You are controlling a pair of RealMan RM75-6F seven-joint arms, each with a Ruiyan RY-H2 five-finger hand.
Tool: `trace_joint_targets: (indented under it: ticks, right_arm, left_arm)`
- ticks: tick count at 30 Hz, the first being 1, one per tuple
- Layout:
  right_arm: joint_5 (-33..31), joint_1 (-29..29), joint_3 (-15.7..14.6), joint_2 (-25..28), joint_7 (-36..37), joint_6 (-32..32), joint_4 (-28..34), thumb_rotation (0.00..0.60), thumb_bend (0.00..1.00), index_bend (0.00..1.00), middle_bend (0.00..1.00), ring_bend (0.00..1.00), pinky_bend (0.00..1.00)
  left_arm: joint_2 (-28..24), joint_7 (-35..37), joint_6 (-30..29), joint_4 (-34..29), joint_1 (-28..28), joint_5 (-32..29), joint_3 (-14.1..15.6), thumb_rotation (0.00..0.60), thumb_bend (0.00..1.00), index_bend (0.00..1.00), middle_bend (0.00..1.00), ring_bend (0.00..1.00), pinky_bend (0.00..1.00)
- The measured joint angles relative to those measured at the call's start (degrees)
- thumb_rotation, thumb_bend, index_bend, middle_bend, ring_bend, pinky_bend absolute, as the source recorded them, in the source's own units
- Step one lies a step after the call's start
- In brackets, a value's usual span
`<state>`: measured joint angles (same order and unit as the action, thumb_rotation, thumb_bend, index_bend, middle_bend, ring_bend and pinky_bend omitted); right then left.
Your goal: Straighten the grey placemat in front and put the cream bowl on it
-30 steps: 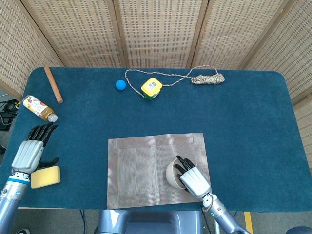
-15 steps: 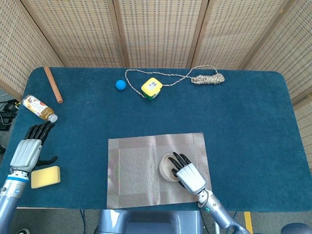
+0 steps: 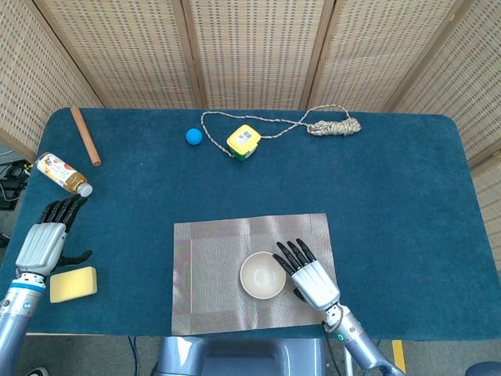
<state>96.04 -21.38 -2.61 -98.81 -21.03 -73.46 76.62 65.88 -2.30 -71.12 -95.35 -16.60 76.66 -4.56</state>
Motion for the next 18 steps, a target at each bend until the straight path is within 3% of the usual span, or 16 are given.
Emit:
trace_joint_targets:
  ticks: [10, 18]
  right_arm:
    - [-2.59, 2.47, 2.45, 8.53, -4.44, -4.05, 7.9, 0.6, 0.28, 0.11, 0.0, 0.0, 0.0]
    - [-7.73, 3.8, 6.67, 14.26, 0.75, -5.95, 7.73, 0.6, 0.22, 0.08, 0.0, 0.0, 0.0]
  left_arm:
    - [-0.15, -0.98, -0.87, -0.88, 0.31, 0.76, 0.28, 0.6, 0.19, 0.04, 0.0, 0.0, 0.0]
    - [-0.44, -2.28, -2.55, -1.79, 1.17, 1.97, 0.9, 0.6, 0.19, 0.04, 0.0, 0.0, 0.0]
